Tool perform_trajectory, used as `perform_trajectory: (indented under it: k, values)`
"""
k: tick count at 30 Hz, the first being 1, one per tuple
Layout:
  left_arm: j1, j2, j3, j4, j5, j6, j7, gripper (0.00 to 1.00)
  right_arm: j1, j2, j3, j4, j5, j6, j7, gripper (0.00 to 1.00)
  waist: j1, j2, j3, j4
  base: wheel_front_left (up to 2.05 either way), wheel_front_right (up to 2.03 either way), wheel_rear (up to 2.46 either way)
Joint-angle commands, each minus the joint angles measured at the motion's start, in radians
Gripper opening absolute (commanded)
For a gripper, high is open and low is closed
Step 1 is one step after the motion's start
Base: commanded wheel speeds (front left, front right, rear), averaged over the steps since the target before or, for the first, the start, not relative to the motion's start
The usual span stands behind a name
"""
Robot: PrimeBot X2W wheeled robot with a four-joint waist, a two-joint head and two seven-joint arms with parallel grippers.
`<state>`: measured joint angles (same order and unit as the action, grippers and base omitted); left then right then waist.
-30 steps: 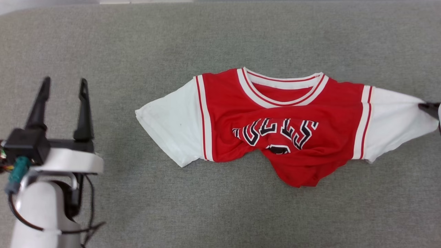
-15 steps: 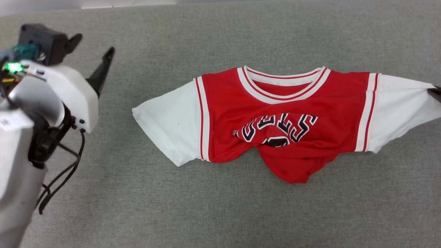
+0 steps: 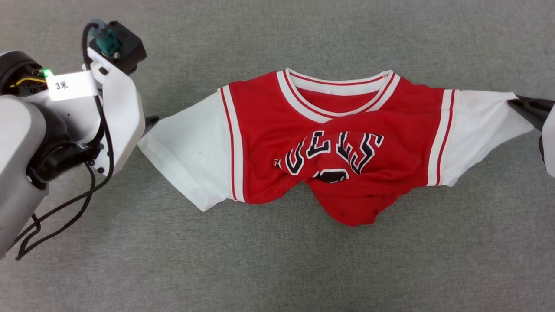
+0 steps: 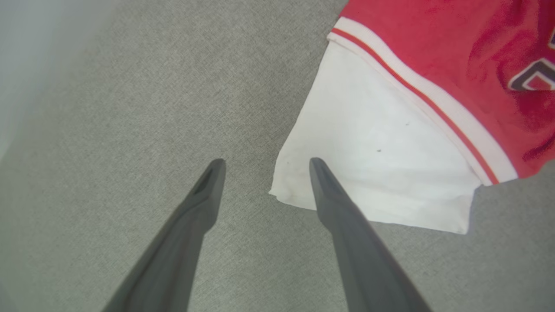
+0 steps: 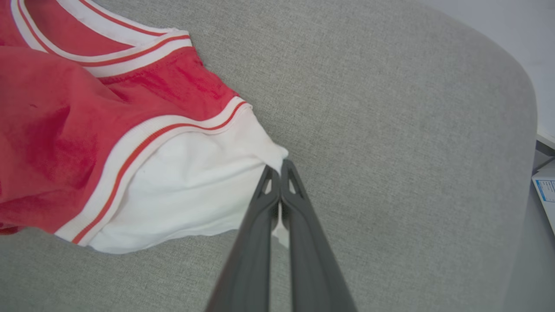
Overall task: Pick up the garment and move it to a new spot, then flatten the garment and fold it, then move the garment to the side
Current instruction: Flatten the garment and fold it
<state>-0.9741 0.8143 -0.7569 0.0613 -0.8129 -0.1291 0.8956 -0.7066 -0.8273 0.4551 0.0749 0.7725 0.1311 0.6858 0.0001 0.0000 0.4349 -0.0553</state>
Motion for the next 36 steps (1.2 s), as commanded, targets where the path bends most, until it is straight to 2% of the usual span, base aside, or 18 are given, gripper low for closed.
perform_trajectory:
  k: [1,14,15,16,22,30,36]
  values:
    - [-0.021,0.007,-0.021,0.011,-0.021,0.001,0.019,1.00,-0.017,0.010,0.002,-0.005,-0.005,-0.001,0.001,0.00,-0.0001,0.0000,0.015,-0.011,0.00,0.00,0.00]
    - [-0.068,0.023,-0.300,0.134,-0.128,0.000,0.135,1.00,-0.081,0.047,0.057,-0.004,-0.020,-0.001,-0.004,0.00,-0.0001,0.0000,0.069,-0.050,0.00,0.00,0.00]
    - [-0.064,0.027,-0.318,0.142,-0.135,0.000,0.132,0.62,-0.085,0.049,0.062,-0.001,-0.020,-0.001,-0.007,0.00,-0.0001,0.0000,0.070,-0.051,0.00,0.00,0.00]
    - [-0.062,0.028,-0.333,0.148,-0.139,0.000,0.124,0.00,-0.089,0.051,0.066,0.002,-0.019,-0.001,-0.009,0.00,-0.0001,0.0000,0.071,-0.052,0.00,0.00,0.00]
    - [-0.093,0.024,-0.365,0.171,-0.154,0.001,0.050,0.00,-0.101,0.044,0.084,0.020,-0.017,-0.001,-0.022,0.00,-0.0001,0.0000,0.049,-0.046,0.00,0.00,0.00]
    - [-0.187,0.012,-0.349,0.162,-0.146,0.000,-0.153,0.00,-0.118,0.017,0.083,0.039,-0.009,-0.001,-0.072,0.00,-0.0001,0.0000,-0.044,-0.013,0.00,0.00,0.00]
    - [-0.260,0.033,-0.342,0.125,-0.130,0.000,-0.276,0.00,-0.150,-0.016,0.073,0.023,-0.016,-0.001,-0.103,0.00,-0.0001,0.0000,-0.114,0.012,0.00,0.00,0.00]
